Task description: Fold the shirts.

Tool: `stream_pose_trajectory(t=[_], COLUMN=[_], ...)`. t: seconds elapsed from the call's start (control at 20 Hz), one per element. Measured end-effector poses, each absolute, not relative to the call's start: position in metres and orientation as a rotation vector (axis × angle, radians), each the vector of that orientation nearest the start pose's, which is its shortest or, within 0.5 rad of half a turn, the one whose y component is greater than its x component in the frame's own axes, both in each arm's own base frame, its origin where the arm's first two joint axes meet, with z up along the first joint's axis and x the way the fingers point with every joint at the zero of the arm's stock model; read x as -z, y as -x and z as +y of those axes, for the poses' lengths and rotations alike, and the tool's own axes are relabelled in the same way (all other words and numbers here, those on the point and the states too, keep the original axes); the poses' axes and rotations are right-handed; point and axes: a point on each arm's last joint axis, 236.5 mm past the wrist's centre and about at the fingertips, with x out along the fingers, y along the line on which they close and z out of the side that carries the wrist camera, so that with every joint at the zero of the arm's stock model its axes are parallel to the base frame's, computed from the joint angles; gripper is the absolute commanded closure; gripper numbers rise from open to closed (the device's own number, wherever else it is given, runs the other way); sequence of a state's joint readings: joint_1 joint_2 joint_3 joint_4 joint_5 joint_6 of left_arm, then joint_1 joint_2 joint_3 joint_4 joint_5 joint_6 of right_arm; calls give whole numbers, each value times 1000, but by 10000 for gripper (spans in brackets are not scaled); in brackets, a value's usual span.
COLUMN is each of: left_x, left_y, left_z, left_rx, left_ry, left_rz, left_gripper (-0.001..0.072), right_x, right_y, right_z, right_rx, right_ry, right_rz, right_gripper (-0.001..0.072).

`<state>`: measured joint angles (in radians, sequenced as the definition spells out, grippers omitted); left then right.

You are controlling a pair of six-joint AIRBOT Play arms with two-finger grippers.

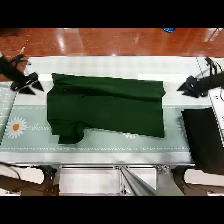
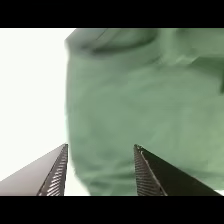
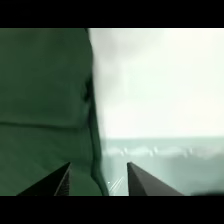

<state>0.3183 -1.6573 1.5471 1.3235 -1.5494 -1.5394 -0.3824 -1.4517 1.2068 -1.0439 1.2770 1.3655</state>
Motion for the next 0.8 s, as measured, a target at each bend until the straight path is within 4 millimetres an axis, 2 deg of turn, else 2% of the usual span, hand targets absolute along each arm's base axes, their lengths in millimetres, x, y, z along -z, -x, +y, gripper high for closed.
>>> stream_pose_trajectory(t=[0.1, 0.2, 0.3, 0.45, 0.6, 0.8], left_x=[29, 44, 58, 76, 85, 92], left_y=[-352, -318, -292, -268, -253, -245], left_z=[75, 69, 59, 47, 34, 12], left_rx=[-68, -61, -52, -46, -23, 38], left_ry=[556, 704, 831, 932, 966, 941], left_rz=[1550, 1500, 1455, 1428, 1440, 1484], left_gripper=[198, 198, 198, 198, 199, 199], right_x=[21, 27, 30, 29, 28, 26], right_y=[-355, -328, -311, -300, -295, -292], right_z=[-27, -13, 3, 19, 27, 33], right_rx=[-103, -99, -113, -142, -160, -179], right_ry=[-634, -679, -729, -782, -809, -827], right_rz=[1301, 1256, 1213, 1164, 1143, 1138], right_gripper=[305, 305, 305, 305, 305, 305])
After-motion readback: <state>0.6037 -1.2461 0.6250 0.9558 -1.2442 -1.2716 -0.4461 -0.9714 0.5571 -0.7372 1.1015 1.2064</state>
